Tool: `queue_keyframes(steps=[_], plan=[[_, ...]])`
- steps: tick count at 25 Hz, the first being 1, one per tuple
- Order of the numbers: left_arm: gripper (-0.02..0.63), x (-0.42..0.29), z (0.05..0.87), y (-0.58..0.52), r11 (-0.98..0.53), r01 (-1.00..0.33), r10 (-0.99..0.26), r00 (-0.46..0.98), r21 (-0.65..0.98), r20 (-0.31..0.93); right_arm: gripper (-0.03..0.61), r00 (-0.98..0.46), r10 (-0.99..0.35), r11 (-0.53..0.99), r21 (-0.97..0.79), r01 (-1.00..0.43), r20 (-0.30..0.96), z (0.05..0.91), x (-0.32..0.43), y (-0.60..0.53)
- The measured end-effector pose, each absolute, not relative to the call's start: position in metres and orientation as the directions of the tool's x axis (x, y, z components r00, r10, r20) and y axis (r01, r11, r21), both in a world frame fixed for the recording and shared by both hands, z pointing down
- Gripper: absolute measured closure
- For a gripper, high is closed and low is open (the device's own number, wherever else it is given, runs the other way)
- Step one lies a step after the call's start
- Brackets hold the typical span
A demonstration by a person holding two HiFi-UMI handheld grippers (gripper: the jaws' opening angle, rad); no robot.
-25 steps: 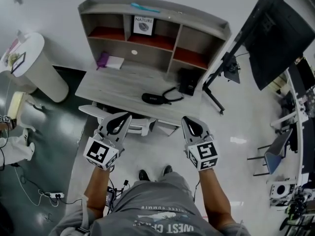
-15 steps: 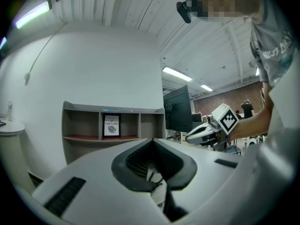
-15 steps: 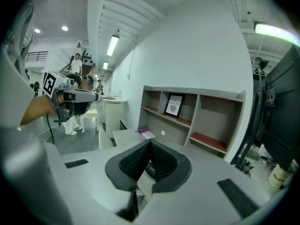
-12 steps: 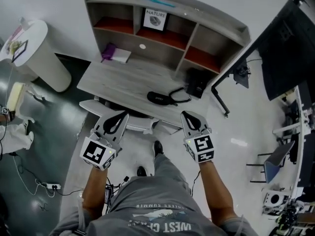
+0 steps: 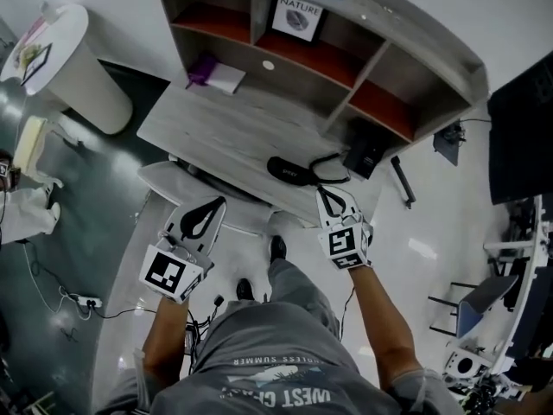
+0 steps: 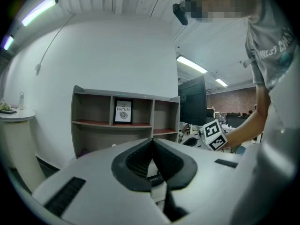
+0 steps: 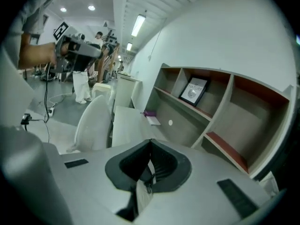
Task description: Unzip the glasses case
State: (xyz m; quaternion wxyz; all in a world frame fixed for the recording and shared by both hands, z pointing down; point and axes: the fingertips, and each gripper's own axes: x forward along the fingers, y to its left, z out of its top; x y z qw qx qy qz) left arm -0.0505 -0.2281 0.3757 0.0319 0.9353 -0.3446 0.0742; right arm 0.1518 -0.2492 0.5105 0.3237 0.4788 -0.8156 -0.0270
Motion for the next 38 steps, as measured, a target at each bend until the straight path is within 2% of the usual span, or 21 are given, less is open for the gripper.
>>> queue_keyframes(steps=[9, 13, 21, 28, 30, 38], plan=[[0.614, -0.057, 0.405, -0.25, -0.7, -0.713, -0.689, 0.69, 0.042, 0.22, 0.548, -0.363, -0.688, 0.72, 0.532, -0.446, 0.628, 0.608, 0.136, -0.287], [0.614, -0.058, 0.416, -0.254, -0.681, -0.73, -0.7, 0.671, 0.052, 0.245, 0.492, -0.355, -0.633, 0.774, 0.544, -0.325, 0.688, 0.654, 0.134, -0.294], [0.614, -0.062, 0.436, -0.259, -0.655, -0.752, -0.708, 0.644, 0.072, 0.289, 0.416, -0.34, -0.542, 0.84, 0.509, -0.189, 0.769, 0.72, 0.137, -0.306], [0.614, -0.062, 0.451, -0.26, -0.64, -0.762, -0.708, 0.633, 0.092, 0.315, 0.349, -0.324, -0.478, 0.878, 0.455, -0.148, 0.816, 0.761, 0.142, -0.313], [0.614, -0.062, 0.455, -0.261, -0.638, -0.764, -0.706, 0.63, 0.096, 0.323, 0.315, -0.332, -0.482, 0.876, 0.453, -0.165, 0.811, 0.765, 0.143, -0.319], [0.614, -0.057, 0.468, -0.264, -0.635, -0.764, -0.695, 0.63, 0.116, 0.345, 0.281, -0.362, -0.494, 0.868, 0.426, -0.253, 0.791, 0.771, 0.155, -0.351]])
